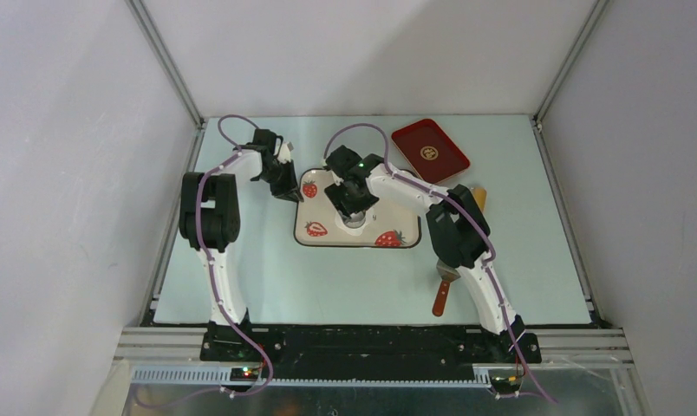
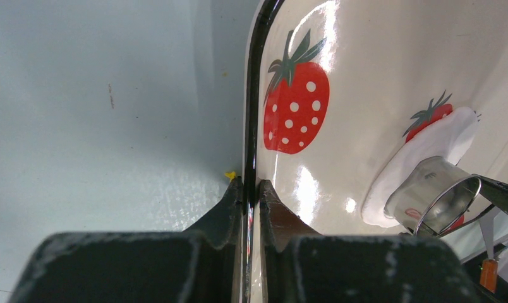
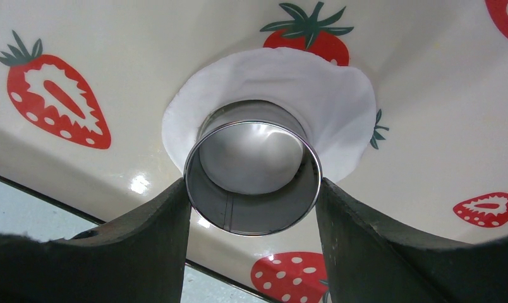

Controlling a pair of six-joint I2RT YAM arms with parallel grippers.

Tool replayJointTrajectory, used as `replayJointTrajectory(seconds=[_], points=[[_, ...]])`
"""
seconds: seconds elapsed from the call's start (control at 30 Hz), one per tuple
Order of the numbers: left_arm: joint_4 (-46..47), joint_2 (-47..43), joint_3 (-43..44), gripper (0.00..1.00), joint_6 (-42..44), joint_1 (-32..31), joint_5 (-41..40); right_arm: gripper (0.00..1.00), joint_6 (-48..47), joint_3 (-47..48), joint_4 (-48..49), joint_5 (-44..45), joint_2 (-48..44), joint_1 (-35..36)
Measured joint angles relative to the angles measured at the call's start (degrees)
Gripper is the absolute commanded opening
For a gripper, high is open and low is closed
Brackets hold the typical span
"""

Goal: Roll out the dumpling wrappers from the dough
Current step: Press the dumpling wrapper on the work surface, then pick up the spatula from the center of the board.

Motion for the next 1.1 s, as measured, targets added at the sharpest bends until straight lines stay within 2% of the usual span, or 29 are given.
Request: replayJointTrajectory(seconds=[0.23,0.47,0.57,1.1], points=[[0.0,0.0,0.0,0.0,0.0,0.0,0.0,0.7,-0.1,0.7,-0.3,0.2,0.0,0.0],[-0.1,0.0,0.0,0.0,0.0,0.0,0.0,0.97,0.5,0.8,-2.8,-0.8,2.5,0.0],[-0.1,-0.1,0.0,0.0,0.0,0.0,-0.3,0.99,0.0,1.2,-4.1,-1.2,2.5,-0.1],[-0.1,-0.1,0.0,0.0,0.0,0.0,-0.3,0.99,-2.3,1.7,-6.0,-3.4,1.9,-1.2]])
